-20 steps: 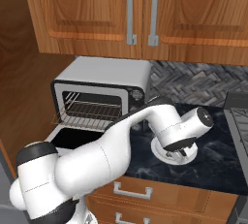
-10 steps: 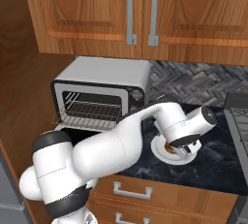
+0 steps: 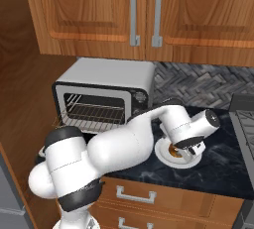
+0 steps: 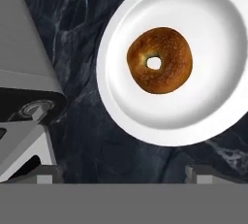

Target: Pick up the bagel from the plate, place it on the toaster oven rack, close the door, and set the timer.

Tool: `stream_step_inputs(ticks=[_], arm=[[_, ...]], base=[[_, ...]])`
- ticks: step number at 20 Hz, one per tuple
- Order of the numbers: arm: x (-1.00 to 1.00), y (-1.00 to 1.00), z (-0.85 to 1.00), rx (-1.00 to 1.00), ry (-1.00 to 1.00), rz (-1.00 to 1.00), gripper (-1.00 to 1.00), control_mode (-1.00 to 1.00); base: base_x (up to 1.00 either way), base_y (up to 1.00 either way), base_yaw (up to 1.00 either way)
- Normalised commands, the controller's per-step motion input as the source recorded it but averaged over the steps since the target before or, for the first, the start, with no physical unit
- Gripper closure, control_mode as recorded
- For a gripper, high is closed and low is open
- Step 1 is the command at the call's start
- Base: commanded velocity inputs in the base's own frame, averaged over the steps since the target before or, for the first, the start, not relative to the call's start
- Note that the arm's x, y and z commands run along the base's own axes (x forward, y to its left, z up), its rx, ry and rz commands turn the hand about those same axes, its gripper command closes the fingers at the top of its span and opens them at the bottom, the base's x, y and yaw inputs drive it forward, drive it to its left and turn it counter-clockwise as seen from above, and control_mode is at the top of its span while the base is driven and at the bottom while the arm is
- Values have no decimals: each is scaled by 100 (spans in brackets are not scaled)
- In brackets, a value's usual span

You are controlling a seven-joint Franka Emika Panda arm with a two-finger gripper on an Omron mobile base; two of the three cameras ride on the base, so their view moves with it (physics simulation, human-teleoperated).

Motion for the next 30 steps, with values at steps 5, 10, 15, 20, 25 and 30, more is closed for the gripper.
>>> stream_step_inputs(ticks=[5,10,15,20,25,30], arm=[[24,-15,-29,0,0,0,-100,-100],[18,-18,-24,0,0,0,-100,-100],[4,-21,-13,0,0,0,-100,-100],[9,-13,-7,0,0,0,-100,-100],[14,-2,-10,0,0,0,-100,-100],[7,0,-22,0,0,0,-100,-100]], base=[[0,0,0],[0,0,0],[0,0,0],[0,0,0],[0,0,0],[0,0,0]])
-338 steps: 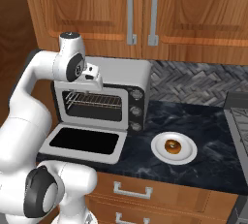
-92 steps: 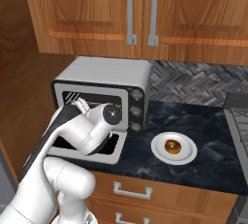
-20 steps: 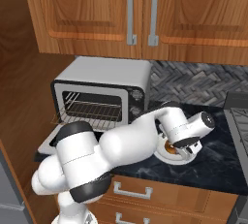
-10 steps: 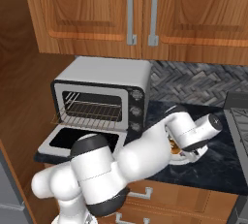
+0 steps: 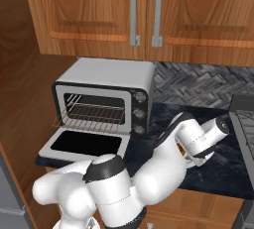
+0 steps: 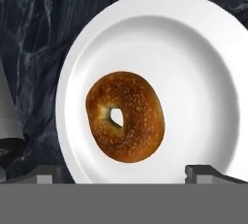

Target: Pick up the bagel from the plate, place it on the toaster oven rack, close the door, and set the timer.

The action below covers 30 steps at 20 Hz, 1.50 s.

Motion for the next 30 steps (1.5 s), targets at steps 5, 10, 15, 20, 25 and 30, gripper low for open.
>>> stream_step_inputs(ticks=[5,10,15,20,25,30], arm=[[12,0,-22,0,0,0,-100,-100],[17,0,-12,0,0,0,-100,-100],[18,0,-12,0,0,0,-100,-100],[14,0,-16,0,0,0,-100,-100],[8,0,-22,0,0,0,-100,-100],[0,0,-31,0,1,0,-100,-100]], base=[[0,0,0],[0,0,0],[0,0,0],[0,0,0],[0,0,0],[0,0,0]])
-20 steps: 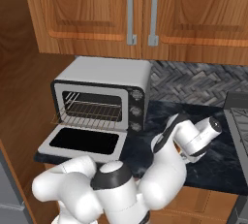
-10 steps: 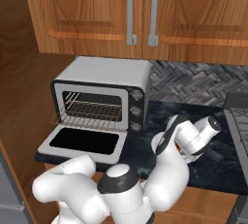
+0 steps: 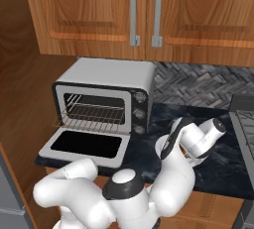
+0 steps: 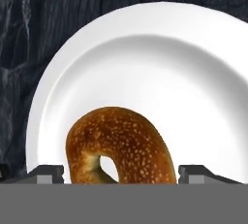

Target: Pick up the bagel from the plate, place it on the toaster oven rack, close the door, and set the timer.

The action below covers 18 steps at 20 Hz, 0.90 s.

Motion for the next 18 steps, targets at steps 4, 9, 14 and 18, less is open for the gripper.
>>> stream_step_inputs(ticks=[4,9,14,18], arm=[[0,0,-41,0,5,0,100,-100],[0,0,-58,0,9,0,100,-100],[0,0,-66,-1,10,0,100,-100],[-18,0,-8,0,-1,0,100,-100]], base=[[0,0,0],[0,0,0],[0,0,0],[0,0,0]])
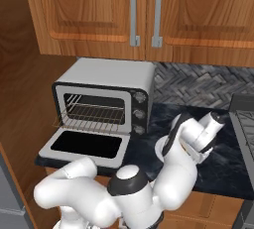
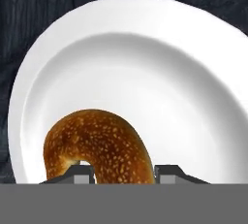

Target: Pick up the bagel from the plate, place it on the toaster oven rack, close the door, and set the timer.

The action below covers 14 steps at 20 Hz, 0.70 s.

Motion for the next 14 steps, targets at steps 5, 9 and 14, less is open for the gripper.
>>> stream_step_inputs(ticks=[5,9,14], arm=[[-34,4,33,0,-8,0,100,-100],[-21,31,49,0,-11,0,100,-100],[-8,54,56,0,-13,0,100,-100]], base=[[0,0,0],[0,0,0],[0,0,0]])
